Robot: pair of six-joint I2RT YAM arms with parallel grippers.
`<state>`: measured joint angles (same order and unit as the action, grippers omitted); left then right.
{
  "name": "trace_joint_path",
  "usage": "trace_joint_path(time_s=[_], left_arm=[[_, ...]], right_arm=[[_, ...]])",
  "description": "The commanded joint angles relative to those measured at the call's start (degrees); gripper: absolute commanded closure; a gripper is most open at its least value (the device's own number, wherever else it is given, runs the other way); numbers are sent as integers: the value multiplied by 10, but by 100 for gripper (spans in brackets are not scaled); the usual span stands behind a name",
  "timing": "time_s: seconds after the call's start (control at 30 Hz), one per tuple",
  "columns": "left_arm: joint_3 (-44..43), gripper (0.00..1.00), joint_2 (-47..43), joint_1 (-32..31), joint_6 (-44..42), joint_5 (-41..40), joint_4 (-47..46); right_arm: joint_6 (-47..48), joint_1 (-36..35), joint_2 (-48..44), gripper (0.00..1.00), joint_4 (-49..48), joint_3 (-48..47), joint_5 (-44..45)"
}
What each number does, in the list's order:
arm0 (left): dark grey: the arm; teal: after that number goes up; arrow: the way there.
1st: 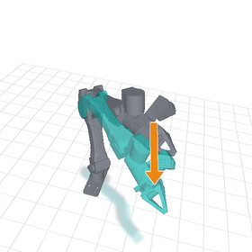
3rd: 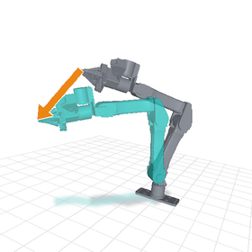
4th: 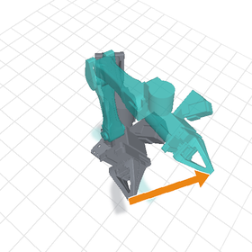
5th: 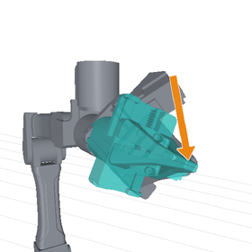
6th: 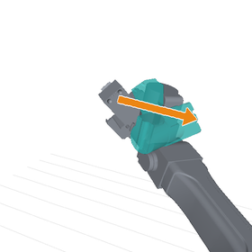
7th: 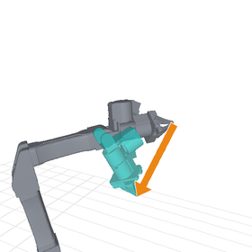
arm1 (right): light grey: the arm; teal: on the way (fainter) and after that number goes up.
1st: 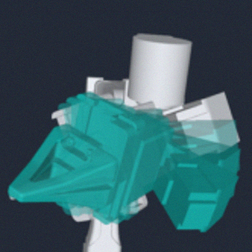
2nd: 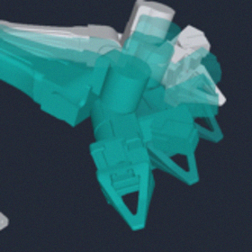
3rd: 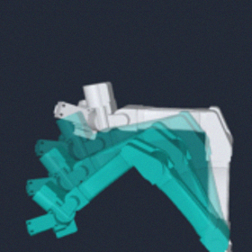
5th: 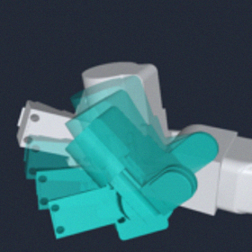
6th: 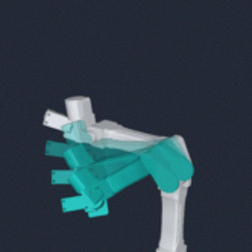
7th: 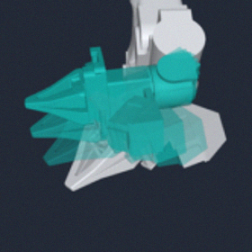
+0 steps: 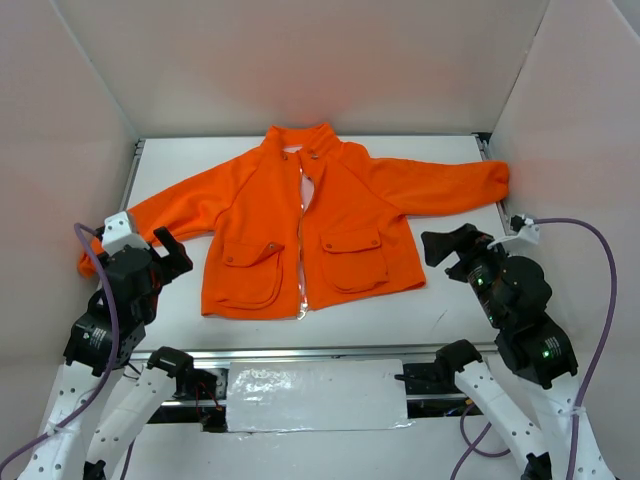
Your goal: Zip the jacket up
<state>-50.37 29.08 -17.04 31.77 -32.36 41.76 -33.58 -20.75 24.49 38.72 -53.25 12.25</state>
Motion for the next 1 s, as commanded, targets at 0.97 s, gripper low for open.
trace_joint_path(time_s=[0.97], left_arm=[[-6, 1, 19, 1, -7, 19, -29]], right_arm=[[-65, -222, 722, 24, -443, -40, -325]])
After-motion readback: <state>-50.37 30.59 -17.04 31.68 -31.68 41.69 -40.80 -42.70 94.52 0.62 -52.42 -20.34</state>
